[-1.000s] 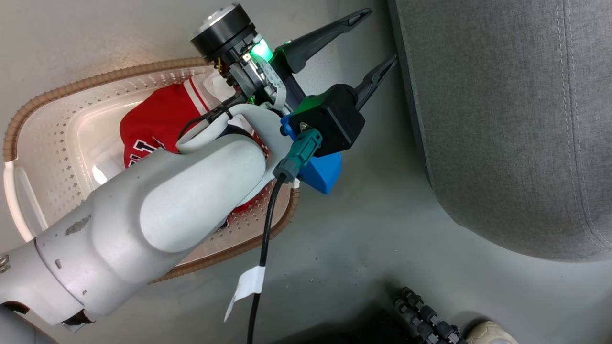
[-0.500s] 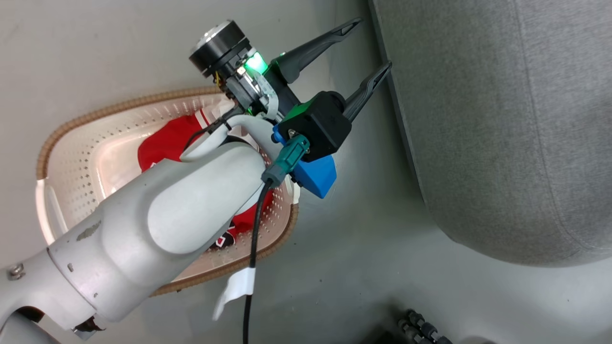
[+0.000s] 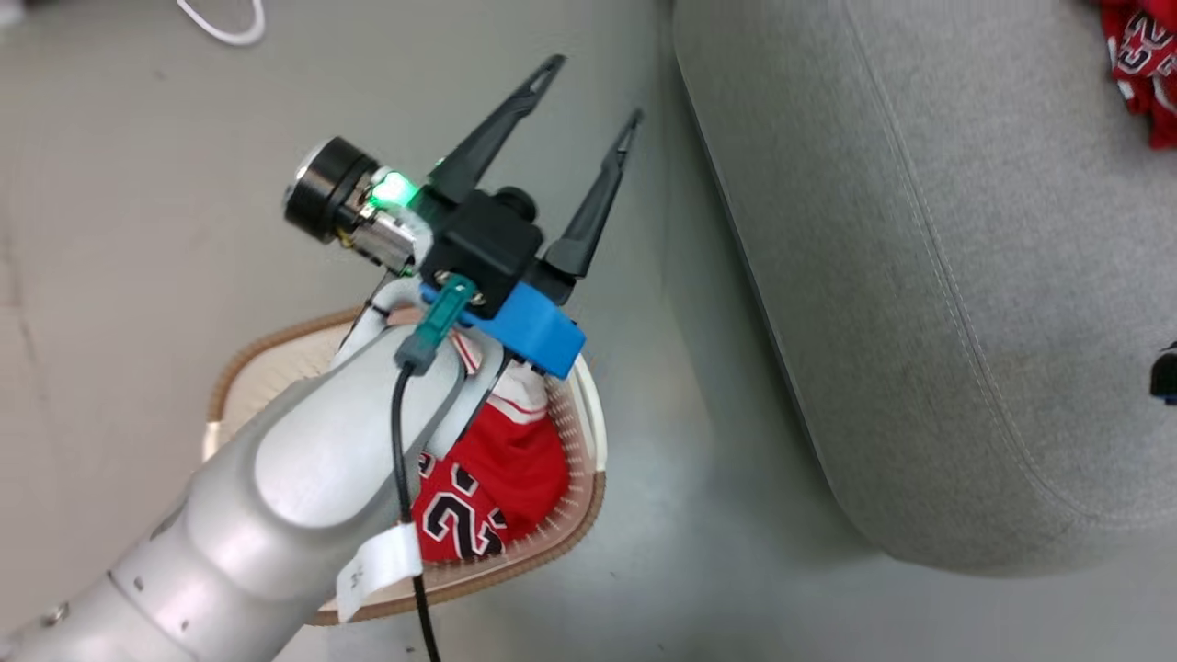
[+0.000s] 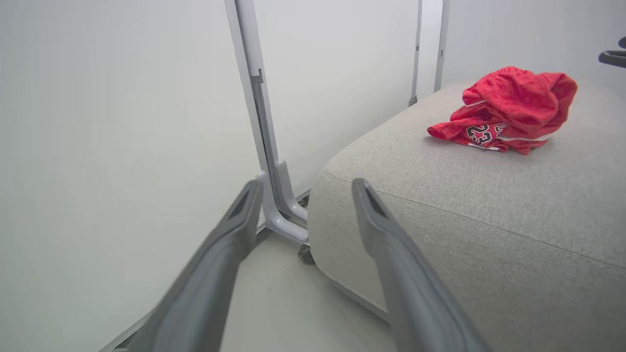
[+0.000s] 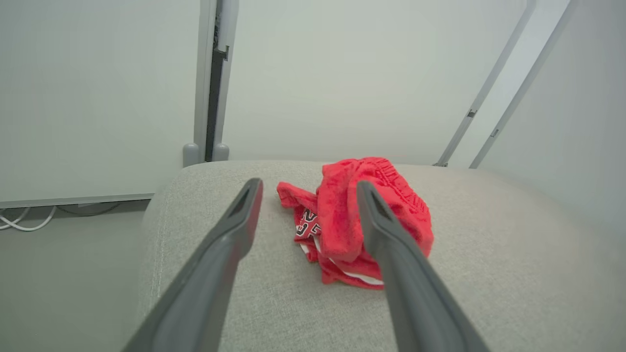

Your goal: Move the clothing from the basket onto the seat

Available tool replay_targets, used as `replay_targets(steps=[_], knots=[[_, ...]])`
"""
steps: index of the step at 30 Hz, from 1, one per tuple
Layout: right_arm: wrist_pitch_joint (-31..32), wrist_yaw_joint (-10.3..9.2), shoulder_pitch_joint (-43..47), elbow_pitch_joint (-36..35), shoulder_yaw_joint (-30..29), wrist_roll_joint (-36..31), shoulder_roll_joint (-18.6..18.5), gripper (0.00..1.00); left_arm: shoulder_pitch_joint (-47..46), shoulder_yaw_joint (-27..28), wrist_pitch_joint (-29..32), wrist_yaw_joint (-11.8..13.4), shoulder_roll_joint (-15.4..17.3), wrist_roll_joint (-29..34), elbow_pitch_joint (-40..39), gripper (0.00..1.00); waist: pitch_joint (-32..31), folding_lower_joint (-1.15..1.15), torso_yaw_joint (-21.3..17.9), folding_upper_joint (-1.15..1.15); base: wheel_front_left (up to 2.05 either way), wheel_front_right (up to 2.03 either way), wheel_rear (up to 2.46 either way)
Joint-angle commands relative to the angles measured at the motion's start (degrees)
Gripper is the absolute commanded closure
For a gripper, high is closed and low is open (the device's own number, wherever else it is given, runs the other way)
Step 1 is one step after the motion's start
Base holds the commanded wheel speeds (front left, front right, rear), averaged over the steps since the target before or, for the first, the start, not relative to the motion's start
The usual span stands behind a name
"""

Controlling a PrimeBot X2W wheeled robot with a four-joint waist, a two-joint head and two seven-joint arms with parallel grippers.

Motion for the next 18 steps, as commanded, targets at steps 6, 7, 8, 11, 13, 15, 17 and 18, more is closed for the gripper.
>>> replay_targets(steps=[6,7,8,11,13,15,17,18], knots=[[-0.22,0.01,3.52,-3.21,5.87,-0.33,1.16,0.00,9.38,10.01,-0.18,1.28,-0.13,2.82,-4.45,0.00,-8.18,0.01,6.13,0.00,0.00,0.00,0.00],[-0.22,0.01,3.83,-3.48,6.74,-0.24,1.21,0.00,10.77,11.70,-0.18,1.21,-0.35,3.45,-5.09,0.00,-8.91,0.01,6.78,0.00,0.00,0.00,0.00],[-0.21,0.01,4.06,-3.72,7.65,-0.15,1.34,0.00,12.03,13.30,-0.18,1.14,-0.59,4.13,-5.67,0.00,-9.61,0.01,7.42,0.00,0.00,0.00,0.00],[-0.21,0.01,4.93,-4.29,10.17,0.25,1.68,0.00,15.90,17.66,-0.18,0.43,-1.50,5.72,-6.74,0.00,-11.77,0.01,9.29,0.00,0.00,0.00,0.00],[-0.21,0.01,5.32,-4.43,11.74,0.40,2.05,0.00,18.47,20.46,-0.19,-0.35,-2.25,6.81,-7.11,0.00,-13.20,0.01,10.46,0.00,0.00,0.00,0.00],[-0.21,0.01,5.78,-4.59,13.31,0.60,2.37,0.00,20.83,23.21,-0.19,-1.08,-2.99,7.77,-7.43,0.00,-14.56,0.01,11.47,0.00,0.00,0.00,0.00],[-0.21,0.01,6.06,-4.47,14.00,0.61,2.48,0.00,21.98,24.46,-0.18,-1.42,-3.31,8.17,-7.37,0.00,-15.22,0.01,11.94,0.00,0.00,0.00,0.00],[-0.21,0.01,6.37,-4.32,14.58,0.71,2.66,0.00,23.10,25.69,-0.18,-1.80,-3.71,8.59,-7.36,0.00,-15.87,0.01,12.39,0.00,0.00,0.00,0.00]])
